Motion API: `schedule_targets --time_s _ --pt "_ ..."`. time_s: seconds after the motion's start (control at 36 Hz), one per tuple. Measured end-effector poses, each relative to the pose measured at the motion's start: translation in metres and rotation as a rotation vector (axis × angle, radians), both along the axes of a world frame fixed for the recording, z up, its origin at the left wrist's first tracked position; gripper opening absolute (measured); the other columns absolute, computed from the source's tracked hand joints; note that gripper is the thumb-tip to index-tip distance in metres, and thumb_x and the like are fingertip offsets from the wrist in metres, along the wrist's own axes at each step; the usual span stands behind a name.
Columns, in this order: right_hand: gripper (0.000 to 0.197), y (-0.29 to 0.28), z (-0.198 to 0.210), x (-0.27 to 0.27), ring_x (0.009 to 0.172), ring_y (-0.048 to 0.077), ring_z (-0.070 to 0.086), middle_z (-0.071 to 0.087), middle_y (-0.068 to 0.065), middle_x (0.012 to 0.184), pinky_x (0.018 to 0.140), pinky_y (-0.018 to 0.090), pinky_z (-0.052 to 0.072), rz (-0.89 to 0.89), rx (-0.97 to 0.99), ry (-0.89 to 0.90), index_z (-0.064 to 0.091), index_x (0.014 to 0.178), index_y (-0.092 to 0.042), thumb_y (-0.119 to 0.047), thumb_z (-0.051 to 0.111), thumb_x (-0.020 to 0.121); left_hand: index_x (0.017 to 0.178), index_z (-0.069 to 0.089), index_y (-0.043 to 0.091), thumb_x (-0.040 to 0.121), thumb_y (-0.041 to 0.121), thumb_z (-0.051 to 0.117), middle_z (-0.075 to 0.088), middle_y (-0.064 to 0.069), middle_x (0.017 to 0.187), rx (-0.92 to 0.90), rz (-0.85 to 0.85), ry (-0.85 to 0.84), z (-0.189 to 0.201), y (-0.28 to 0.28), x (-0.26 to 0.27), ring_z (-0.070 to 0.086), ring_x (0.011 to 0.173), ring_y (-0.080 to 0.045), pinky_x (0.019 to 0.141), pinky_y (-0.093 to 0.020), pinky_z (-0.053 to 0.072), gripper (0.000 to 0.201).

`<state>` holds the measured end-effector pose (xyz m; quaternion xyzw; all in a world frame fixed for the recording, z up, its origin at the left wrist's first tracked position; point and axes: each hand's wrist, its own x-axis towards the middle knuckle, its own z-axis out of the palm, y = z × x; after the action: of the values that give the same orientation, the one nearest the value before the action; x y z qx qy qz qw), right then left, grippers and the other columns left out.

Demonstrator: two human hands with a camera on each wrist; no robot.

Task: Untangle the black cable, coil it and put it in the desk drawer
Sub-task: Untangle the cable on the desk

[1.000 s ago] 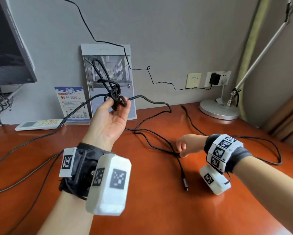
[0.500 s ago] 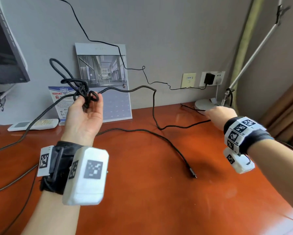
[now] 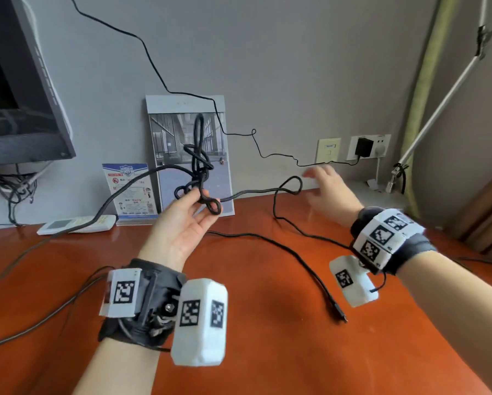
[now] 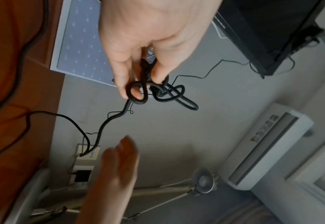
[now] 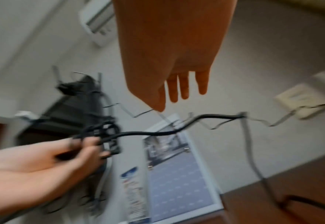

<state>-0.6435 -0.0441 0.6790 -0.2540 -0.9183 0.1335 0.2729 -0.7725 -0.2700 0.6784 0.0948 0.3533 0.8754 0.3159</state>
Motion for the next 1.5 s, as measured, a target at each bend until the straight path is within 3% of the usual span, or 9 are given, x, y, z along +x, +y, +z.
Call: schedule_targets --time_s 0.11,0.31,0.53,0.69,0.97,1.08,1.17,1.25,1.5 --pt "0.041 -0.064 0.013 -0.024 0.123 0.021 0.046 0.054 0.007 0.129 0.104 0.029 0.034 0.405 0.103 -0.021 0.054 0.127 -0.010 -0.004 0.051 0.086 0.090 0.049 0.009 0.096 0.007 0.049 0.060 -0.007 0.081 -0.068 0.014 0.058 -0.006 0.006 0.005 0.067 0.064 -0.023 0.060 -0.034 0.060 0.007" --pt "0.009 -0.096 -0.002 -0.041 0.084 0.028 0.061 0.067 0.009 0.086 0.071 0.027 0.040 0.413 -0.061 0.024 0.060 0.092 -0.009 -0.006 0.055 0.085 0.109 0.056 0.023 0.090 0.014 0.061 0.064 0.009 0.097 -0.317 0.135 0.314 -0.011 0.007 0.017 0.058 0.086 -0.007 0.087 -0.030 0.042 0.022" --pt "0.023 -0.103 -0.004 -0.032 0.054 0.005 0.043 0.056 -0.002 0.069 0.056 0.012 0.036 0.473 -0.303 0.271 0.054 0.078 -0.023 -0.003 0.057 0.088 0.089 0.062 0.019 0.088 0.003 0.061 0.058 0.005 0.075 -0.194 0.181 0.389 -0.003 0.001 0.017 0.048 0.059 -0.006 0.059 -0.018 0.048 0.015" --pt "0.030 -0.106 -0.001 -0.031 0.054 0.000 0.040 0.049 -0.012 0.064 0.057 0.009 0.035 0.501 -0.361 0.382 0.051 0.073 -0.024 0.001 0.057 0.087 0.063 0.059 0.023 0.090 0.003 0.058 0.055 0.004 0.067 -0.126 0.151 0.439 0.000 -0.001 0.019 0.048 0.057 -0.009 0.063 -0.024 0.057 0.034" --pt "0.027 -0.105 0.002 -0.032 0.068 0.010 0.048 0.051 -0.002 0.071 0.069 0.019 0.042 0.581 -0.564 0.489 0.050 0.077 -0.017 0.006 0.052 0.091 0.097 0.067 0.018 0.095 0.018 0.054 0.070 0.002 0.083 -0.331 0.046 0.555 -0.014 0.004 0.027 0.066 0.088 -0.017 0.063 -0.028 0.055 0.012" --pt "0.020 -0.109 0.018 -0.034 0.061 -0.005 0.053 0.057 -0.010 0.067 0.063 0.008 0.039 0.420 -0.210 0.292 0.054 0.077 -0.017 -0.001 0.057 0.087 0.088 0.066 0.014 0.092 0.011 0.059 0.069 0.003 0.070 -0.284 0.126 0.506 -0.009 0.001 0.026 0.065 0.061 -0.012 0.056 -0.024 0.054 0.009" --pt "0.008 -0.122 0.021 -0.031 0.080 0.022 0.057 0.064 0.004 0.079 0.066 0.034 0.048 0.281 0.185 0.311 0.057 0.084 -0.008 -0.002 0.053 0.083 0.080 0.069 0.021 0.087 0.011 0.066 0.067 -0.002 0.070 -0.388 0.239 0.588 -0.011 0.001 0.017 0.062 0.057 -0.015 0.062 -0.035 0.059 0.013" --pt "0.012 -0.136 0.020 -0.032 0.080 0.031 0.054 0.060 0.006 0.083 0.050 0.028 0.035 0.238 0.523 0.302 0.062 0.087 -0.008 -0.006 0.062 0.075 0.069 0.073 0.034 0.075 0.027 0.071 0.064 0.003 0.060 -0.489 0.331 0.719 -0.014 0.001 0.013 0.058 0.062 -0.022 0.078 -0.053 0.055 0.009" --pt "0.006 -0.137 0.032 -0.041 0.076 0.031 0.062 0.061 0.007 0.083 0.045 0.022 0.009 0.109 0.647 -0.126 0.064 0.084 -0.006 -0.003 0.066 0.080 0.078 0.070 0.027 0.083 0.024 0.054 0.072 0.000 0.081 -0.542 0.235 0.864 -0.010 -0.001 0.015 0.068 0.078 -0.029 0.071 -0.040 0.055 0.017"
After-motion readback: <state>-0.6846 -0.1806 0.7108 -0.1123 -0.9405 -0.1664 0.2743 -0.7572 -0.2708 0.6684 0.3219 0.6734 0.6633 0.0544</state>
